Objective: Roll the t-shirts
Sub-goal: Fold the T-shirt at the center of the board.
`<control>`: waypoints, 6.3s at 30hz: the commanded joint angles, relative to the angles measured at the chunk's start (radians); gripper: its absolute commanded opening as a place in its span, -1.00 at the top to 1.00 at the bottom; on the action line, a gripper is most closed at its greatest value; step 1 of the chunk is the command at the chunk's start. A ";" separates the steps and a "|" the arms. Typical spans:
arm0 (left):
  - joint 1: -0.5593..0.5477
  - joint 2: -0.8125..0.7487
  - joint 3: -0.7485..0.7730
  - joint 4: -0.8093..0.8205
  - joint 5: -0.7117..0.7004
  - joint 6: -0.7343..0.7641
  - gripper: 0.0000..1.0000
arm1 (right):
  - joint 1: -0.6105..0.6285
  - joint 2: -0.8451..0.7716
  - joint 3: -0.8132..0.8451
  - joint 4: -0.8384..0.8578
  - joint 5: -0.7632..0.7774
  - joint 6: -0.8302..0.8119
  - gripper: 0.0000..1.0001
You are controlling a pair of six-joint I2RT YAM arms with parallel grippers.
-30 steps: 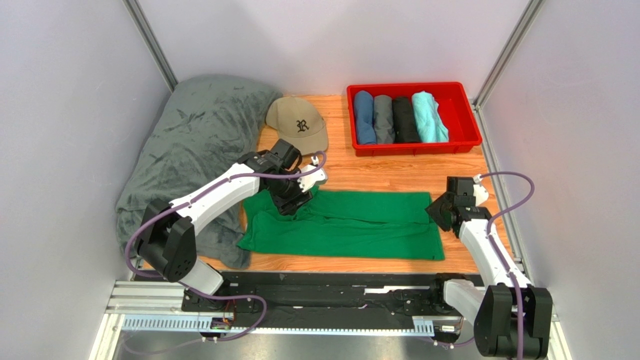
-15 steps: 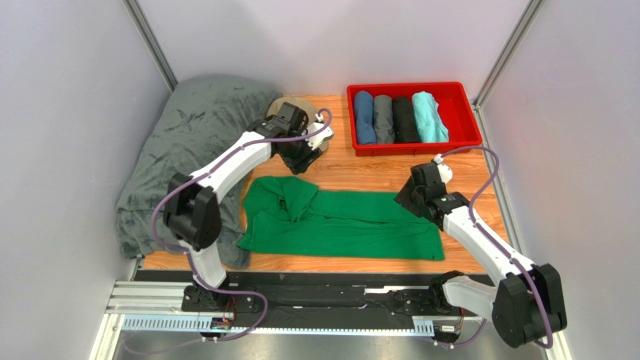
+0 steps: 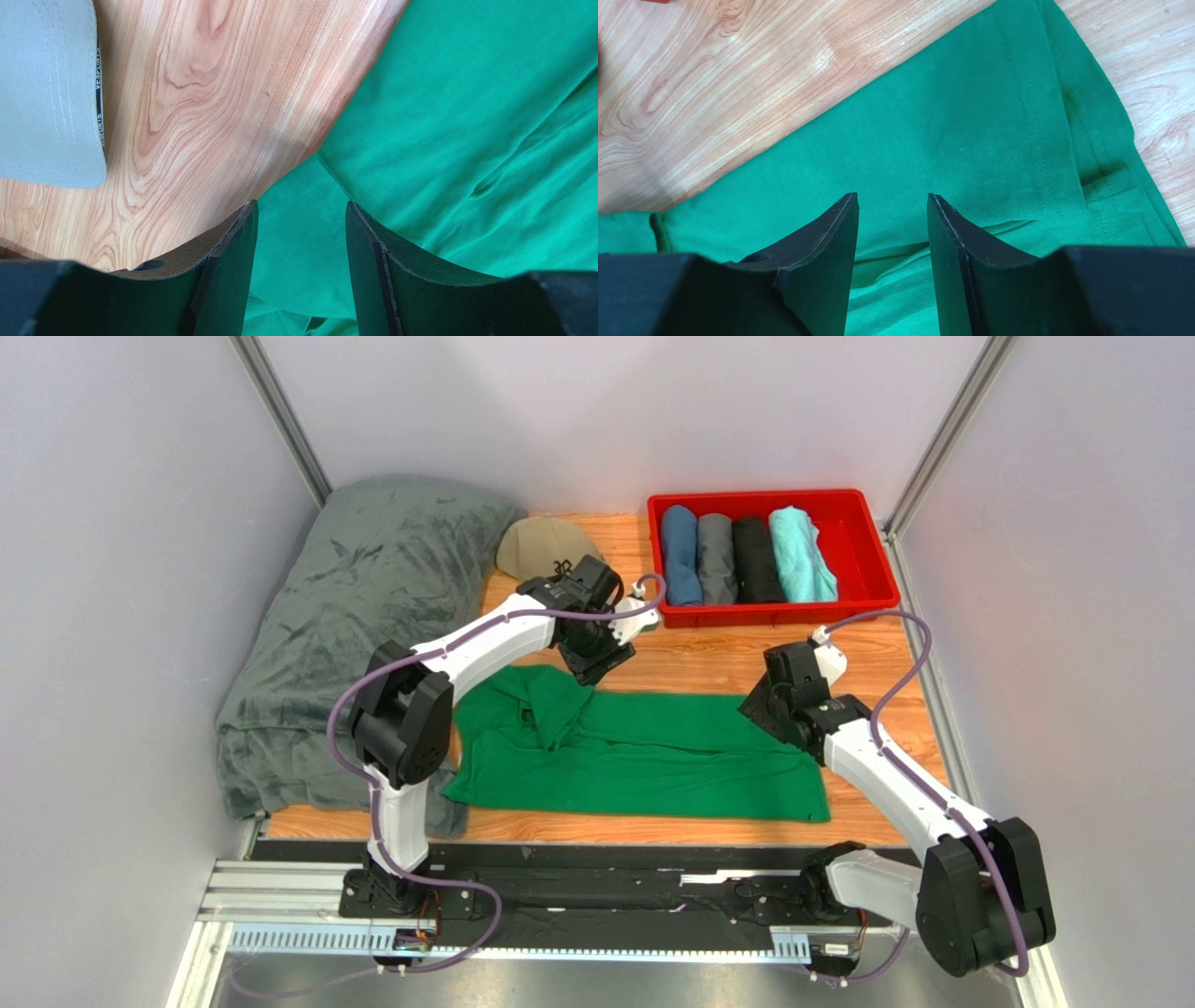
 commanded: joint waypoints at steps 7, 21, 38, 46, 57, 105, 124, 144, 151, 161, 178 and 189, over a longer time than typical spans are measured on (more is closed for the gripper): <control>-0.023 0.071 0.020 0.042 -0.054 -0.035 -0.12 | 0.000 -0.026 -0.002 0.037 0.031 0.012 0.11; -0.032 0.112 0.037 0.041 -0.033 -0.055 0.06 | -0.003 -0.036 -0.008 0.022 0.042 0.000 0.11; -0.040 0.085 0.040 0.031 -0.026 -0.061 0.93 | -0.015 -0.047 -0.005 0.019 0.039 -0.010 0.11; -0.049 0.108 0.061 0.019 -0.022 -0.055 0.09 | -0.020 -0.056 -0.021 0.020 0.037 -0.011 0.12; -0.050 0.160 0.086 0.018 -0.031 -0.055 -0.02 | -0.037 -0.064 -0.033 0.023 0.031 -0.017 0.12; -0.001 -0.289 -0.248 -0.034 -0.154 -0.011 1.00 | -0.054 -0.139 -0.045 0.034 -0.053 0.006 0.14; -0.053 -0.020 0.011 -0.065 -0.068 -0.072 -0.01 | 0.003 -0.173 0.002 -0.035 0.048 0.027 0.12; -0.076 0.161 0.086 0.031 -0.148 -0.066 -0.05 | 0.000 -0.256 -0.045 -0.075 0.088 0.009 0.12; -0.075 0.171 0.085 0.031 -0.160 -0.055 0.23 | -0.002 -0.263 -0.053 -0.076 0.088 0.007 0.12; -0.075 0.172 0.068 0.031 -0.148 -0.051 0.26 | -0.003 -0.259 -0.055 -0.072 0.088 0.004 0.11; -0.075 0.183 0.045 0.047 -0.141 -0.052 0.77 | -0.009 -0.259 -0.059 -0.069 0.088 0.003 0.12; -0.058 0.102 0.034 0.051 -0.166 -0.069 1.00 | -0.008 -0.251 -0.039 -0.066 0.076 0.004 0.12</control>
